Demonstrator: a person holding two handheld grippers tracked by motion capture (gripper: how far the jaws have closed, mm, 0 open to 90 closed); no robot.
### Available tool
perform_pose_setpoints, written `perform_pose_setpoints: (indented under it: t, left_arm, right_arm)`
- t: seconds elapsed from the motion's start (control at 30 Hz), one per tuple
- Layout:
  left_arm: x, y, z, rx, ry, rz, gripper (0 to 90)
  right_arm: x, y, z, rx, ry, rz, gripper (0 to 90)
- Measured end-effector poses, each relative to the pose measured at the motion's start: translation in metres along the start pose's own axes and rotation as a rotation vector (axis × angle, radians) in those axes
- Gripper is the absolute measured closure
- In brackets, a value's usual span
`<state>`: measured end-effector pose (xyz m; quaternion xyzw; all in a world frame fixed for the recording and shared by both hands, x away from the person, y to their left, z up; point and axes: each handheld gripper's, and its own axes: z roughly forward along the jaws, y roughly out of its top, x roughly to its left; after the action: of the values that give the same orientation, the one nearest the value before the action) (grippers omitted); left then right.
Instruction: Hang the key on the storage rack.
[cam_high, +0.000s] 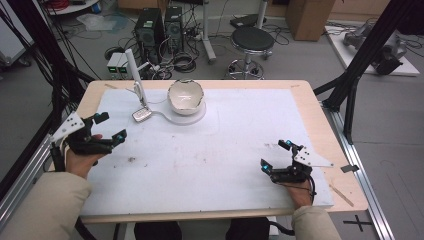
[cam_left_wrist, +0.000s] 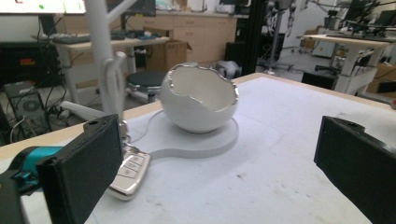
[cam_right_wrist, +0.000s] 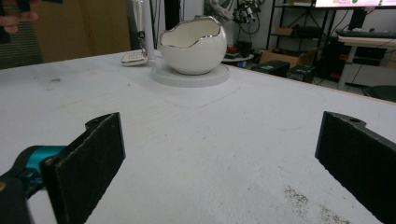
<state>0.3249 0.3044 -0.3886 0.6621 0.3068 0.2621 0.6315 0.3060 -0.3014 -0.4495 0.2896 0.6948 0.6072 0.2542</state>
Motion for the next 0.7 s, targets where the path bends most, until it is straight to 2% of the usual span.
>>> perform_pose_setpoints:
  t: [0.2, 0.27, 0.33, 0.5, 0.57, 0.6, 0.7]
  left_arm:
    - [-0.015, -0.027, -0.012, 0.008, 0.007, 0.002, 1.7]
    - [-0.019, -0.037, -0.016, 0.002, 0.017, 0.001, 1.7]
    - [-0.022, -0.048, -0.02, -0.007, 0.025, 0.008, 1.7]
    - [-0.025, -0.065, -0.028, -0.02, 0.054, -0.025, 1.7]
    - [-0.027, -0.066, -0.03, -0.044, 0.061, -0.014, 1.7]
    - [-0.027, -0.066, -0.03, -0.038, 0.063, -0.009, 1.7]
    - [-0.033, -0.067, -0.032, -0.057, 0.077, 0.038, 1.7]
  right_arm:
    - [0.0, -0.001, -0.002, -0.023, -0.003, -0.008, 0.6]
    - [0.001, -0.001, -0.003, -0.022, -0.002, 0.003, 0.6]
    - [0.0, -0.001, -0.003, -0.028, -0.002, -0.005, 0.6]
    - [0.001, -0.002, -0.003, -0.035, -0.004, -0.007, 0.6]
    - [0.002, -0.002, -0.004, -0.043, -0.011, -0.006, 0.6]
    - [0.002, -0.002, -0.005, -0.048, -0.011, -0.006, 0.6]
    - [0.002, -0.003, -0.005, -0.055, -0.01, -0.01, 0.6]
